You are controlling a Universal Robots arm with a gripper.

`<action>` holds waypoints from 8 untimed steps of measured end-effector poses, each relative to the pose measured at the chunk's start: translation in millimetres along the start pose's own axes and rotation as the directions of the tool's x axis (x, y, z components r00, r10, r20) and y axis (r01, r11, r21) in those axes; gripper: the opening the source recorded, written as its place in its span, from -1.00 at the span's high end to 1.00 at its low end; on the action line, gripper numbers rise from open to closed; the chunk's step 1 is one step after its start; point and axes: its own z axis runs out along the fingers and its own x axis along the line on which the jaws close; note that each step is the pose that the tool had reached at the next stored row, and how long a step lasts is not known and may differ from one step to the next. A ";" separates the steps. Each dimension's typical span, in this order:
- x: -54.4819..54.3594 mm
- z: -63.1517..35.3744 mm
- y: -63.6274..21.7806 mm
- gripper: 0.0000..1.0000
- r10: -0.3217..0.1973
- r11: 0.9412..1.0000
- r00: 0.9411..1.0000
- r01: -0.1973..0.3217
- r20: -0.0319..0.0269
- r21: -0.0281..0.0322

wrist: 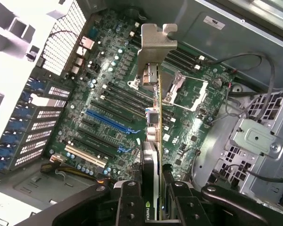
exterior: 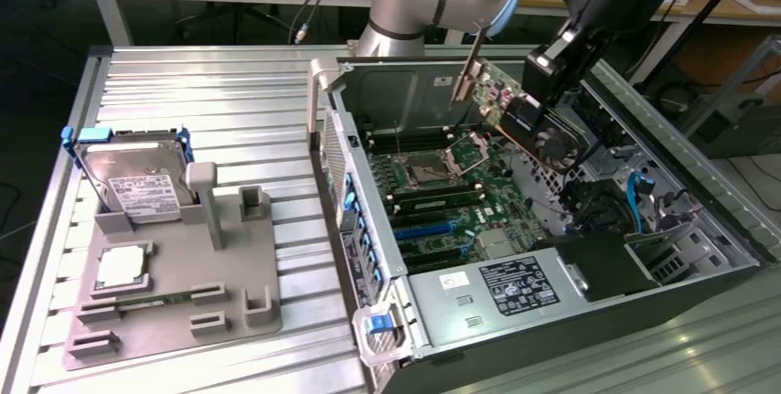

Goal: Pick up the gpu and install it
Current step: 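Insert the gpu into the slot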

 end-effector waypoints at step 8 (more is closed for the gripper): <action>0.0 0.0 0.0 0.46 -0.030 1.000 1.000 0.030 -0.001 -0.001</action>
